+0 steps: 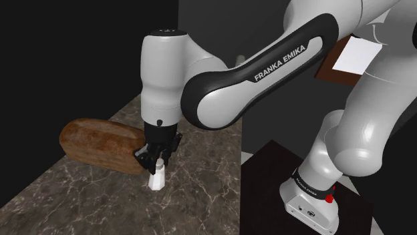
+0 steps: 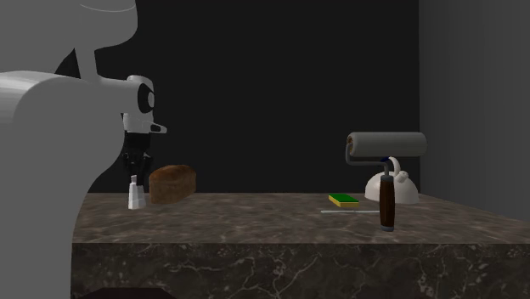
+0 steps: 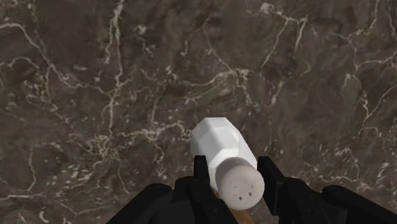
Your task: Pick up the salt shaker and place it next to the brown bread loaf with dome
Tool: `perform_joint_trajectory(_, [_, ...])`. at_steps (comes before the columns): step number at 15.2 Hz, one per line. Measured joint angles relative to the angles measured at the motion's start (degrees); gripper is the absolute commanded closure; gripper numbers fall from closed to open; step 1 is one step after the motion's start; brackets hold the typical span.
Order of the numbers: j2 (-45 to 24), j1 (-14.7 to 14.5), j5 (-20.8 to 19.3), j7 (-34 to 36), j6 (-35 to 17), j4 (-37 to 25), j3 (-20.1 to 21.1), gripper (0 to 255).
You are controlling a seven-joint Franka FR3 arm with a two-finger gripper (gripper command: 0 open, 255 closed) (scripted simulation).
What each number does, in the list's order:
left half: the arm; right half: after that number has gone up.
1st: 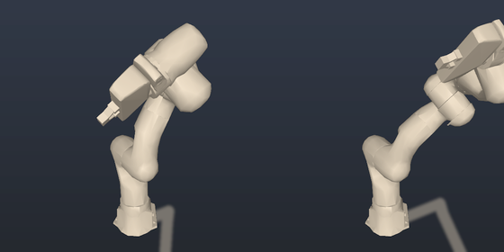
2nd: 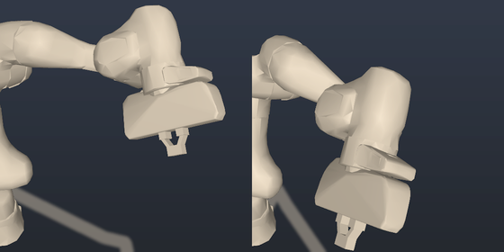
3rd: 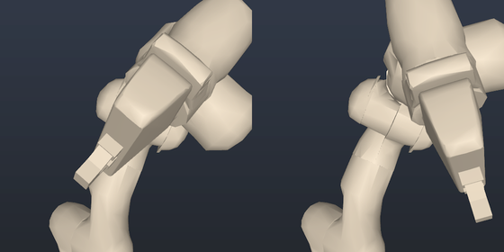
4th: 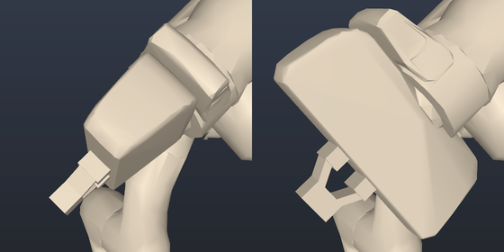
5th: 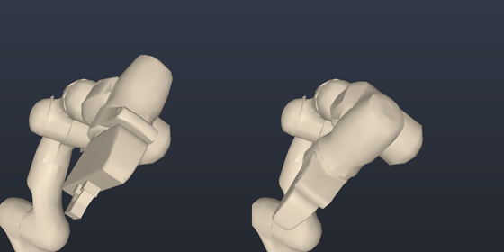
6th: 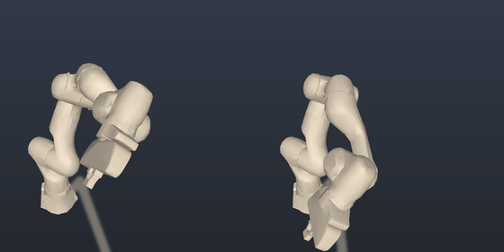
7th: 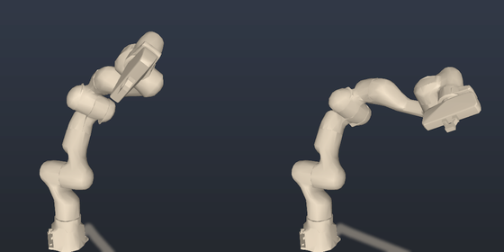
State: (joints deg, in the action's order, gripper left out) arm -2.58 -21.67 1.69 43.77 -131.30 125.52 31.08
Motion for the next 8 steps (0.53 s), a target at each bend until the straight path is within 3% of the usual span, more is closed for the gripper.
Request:
perform_joint_trajectory(2, [-0.01, 0.0, -0.01, 0.0, -0.02, 0.01, 0.0, 255])
perform_joint_trajectory(3, [-0.01, 0.0, -0.01, 0.01, -0.02, 0.01, 0.0, 0])
perform_joint_trajectory(8, [-0.01, 0.0, -0.01, 0.01, -0.03, 0.01, 0.0, 0])
